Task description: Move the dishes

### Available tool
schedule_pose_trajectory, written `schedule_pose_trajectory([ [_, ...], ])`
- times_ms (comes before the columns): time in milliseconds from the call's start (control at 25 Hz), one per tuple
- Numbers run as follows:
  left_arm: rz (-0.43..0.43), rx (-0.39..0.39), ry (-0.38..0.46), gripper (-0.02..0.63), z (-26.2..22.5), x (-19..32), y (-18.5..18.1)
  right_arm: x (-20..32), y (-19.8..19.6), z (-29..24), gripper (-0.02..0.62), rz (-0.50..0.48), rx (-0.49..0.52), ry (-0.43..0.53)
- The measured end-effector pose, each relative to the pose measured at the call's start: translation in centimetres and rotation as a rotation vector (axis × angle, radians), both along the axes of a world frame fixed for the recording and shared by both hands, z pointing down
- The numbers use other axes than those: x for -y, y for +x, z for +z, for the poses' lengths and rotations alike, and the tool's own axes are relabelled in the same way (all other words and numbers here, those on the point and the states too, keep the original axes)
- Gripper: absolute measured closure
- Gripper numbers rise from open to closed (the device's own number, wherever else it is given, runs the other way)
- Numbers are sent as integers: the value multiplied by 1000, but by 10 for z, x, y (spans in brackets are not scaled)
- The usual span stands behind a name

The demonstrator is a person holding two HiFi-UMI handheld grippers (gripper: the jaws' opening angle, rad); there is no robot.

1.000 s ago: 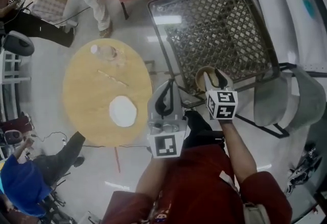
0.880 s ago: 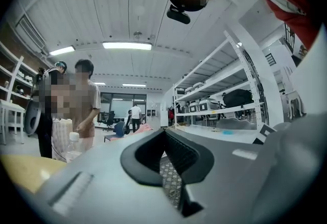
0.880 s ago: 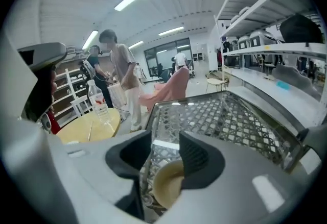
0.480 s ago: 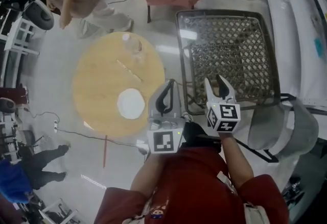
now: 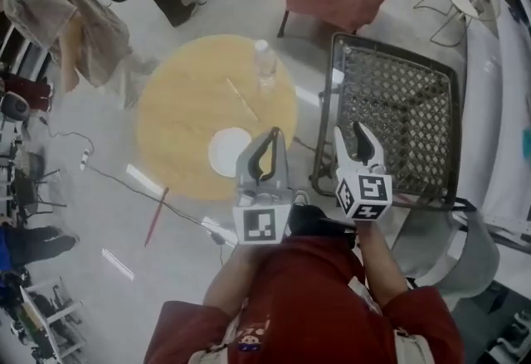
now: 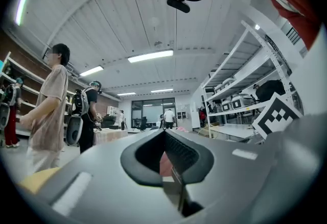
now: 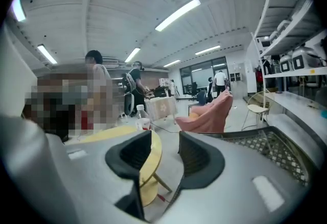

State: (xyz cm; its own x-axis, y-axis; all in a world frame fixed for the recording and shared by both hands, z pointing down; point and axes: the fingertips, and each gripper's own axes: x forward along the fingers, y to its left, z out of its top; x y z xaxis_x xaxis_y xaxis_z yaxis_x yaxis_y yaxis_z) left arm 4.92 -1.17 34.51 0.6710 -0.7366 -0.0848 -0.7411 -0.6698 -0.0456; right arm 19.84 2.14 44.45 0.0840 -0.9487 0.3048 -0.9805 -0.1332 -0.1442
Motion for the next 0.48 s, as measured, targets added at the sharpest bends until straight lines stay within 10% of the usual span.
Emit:
schedule_pose_trajectory([
  [480,-266,32,-1,598,6,19,-107,53,-98,-13,440,-259,-32,30],
])
